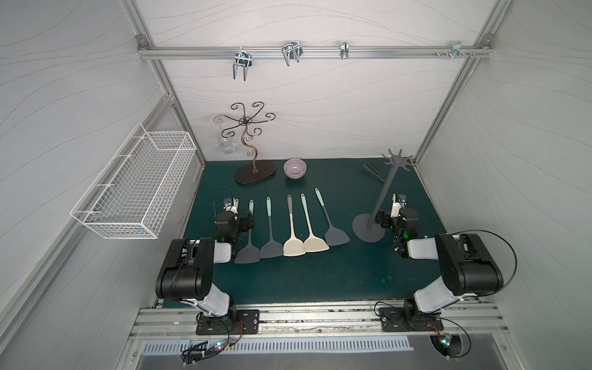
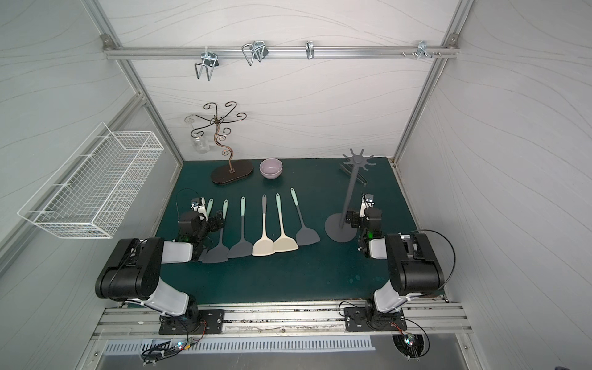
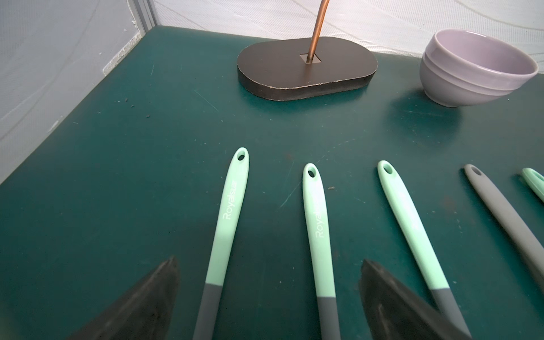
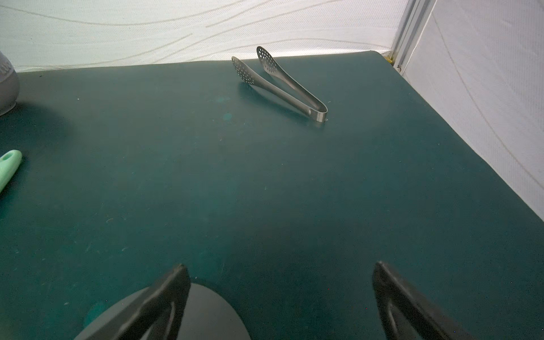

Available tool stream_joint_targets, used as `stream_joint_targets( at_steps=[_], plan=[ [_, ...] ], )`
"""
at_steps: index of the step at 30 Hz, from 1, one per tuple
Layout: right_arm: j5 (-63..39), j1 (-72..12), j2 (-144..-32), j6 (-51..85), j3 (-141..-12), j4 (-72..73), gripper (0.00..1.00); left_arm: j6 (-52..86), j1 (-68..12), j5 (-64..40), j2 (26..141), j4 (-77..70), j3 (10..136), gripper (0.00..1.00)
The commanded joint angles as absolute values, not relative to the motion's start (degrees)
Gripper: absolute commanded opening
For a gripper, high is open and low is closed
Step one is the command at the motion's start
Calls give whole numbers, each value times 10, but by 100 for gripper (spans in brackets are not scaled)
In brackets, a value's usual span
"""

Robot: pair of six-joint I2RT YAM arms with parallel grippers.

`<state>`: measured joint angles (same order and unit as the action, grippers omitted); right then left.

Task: Take the spatula off the kitchen utensil rack
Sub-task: Reset both arms

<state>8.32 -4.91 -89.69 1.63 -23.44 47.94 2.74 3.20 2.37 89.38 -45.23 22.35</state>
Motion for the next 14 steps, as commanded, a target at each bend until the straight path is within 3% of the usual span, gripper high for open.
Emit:
stream_joint_targets(
  at_steps=[1,14],
  plan=[
    [82,-55,-902,11,-245,475,99,26,29,29,887,-478,239,99],
    [69,-44,-901,24,-233,497,99,26,29,29,887,-477,239,99]
  ],
)
